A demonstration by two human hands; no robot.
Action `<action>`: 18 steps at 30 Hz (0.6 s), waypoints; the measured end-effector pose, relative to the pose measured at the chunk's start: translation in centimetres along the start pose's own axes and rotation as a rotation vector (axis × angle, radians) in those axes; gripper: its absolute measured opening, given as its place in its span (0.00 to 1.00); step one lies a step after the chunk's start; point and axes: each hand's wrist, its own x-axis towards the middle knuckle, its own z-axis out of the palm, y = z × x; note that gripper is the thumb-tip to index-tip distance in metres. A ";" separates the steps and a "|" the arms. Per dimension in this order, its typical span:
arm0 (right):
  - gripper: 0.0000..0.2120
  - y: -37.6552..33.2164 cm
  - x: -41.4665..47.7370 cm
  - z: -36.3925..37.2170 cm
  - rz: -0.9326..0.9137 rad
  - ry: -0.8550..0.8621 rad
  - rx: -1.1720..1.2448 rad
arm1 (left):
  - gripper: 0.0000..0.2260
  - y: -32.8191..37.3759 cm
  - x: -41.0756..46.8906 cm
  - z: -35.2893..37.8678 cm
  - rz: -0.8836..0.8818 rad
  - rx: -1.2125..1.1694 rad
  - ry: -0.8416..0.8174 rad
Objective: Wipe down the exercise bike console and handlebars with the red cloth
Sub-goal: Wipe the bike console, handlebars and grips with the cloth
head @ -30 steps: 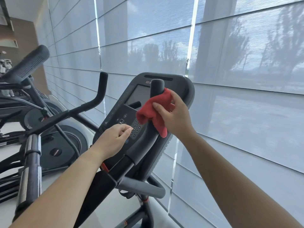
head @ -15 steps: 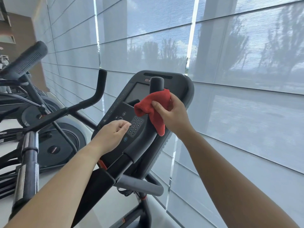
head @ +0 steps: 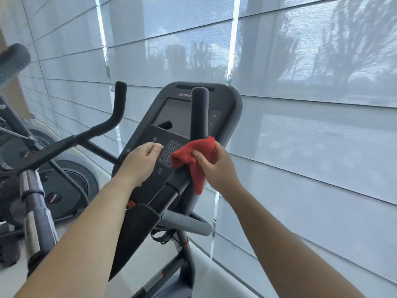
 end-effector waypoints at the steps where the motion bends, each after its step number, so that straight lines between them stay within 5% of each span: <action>1: 0.18 0.0 -0.6 0.2 0.020 0.007 0.000 | 0.15 -0.2 0.0 -0.2 -0.011 -0.024 0.017; 11: 0.04 -0.4 -5.9 2.1 0.149 0.030 0.081 | 0.13 -0.4 -0.6 -0.2 -0.004 -0.159 0.010; 18: 0.22 -2.4 -2.6 0.4 0.069 0.096 0.044 | 0.16 -0.2 -0.8 0.0 0.022 -0.150 -0.015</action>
